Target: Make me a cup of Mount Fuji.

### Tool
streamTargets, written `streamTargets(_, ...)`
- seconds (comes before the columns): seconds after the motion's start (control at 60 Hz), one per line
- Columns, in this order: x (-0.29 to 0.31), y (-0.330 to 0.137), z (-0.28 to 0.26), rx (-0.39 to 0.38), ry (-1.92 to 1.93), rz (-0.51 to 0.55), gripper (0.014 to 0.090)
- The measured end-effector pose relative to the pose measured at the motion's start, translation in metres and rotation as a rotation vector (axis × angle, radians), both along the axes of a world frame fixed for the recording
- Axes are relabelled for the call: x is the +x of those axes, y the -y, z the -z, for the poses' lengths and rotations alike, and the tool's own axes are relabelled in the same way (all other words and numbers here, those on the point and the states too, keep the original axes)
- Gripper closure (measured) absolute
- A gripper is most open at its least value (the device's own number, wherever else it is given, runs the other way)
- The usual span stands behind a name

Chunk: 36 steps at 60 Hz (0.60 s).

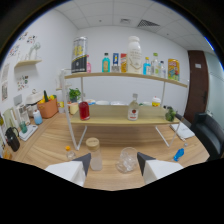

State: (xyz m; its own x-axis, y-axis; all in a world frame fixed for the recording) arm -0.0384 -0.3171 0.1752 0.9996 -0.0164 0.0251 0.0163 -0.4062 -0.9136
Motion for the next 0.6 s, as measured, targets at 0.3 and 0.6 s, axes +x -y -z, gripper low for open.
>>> streamTargets(0.3,0.046,-0.034,-0.115,0.043,-0.024,0.057,0.019)
streamTargets(0.6,0.056,-0.128,-0.239,0.227,-0.039,0.019,0.0191)
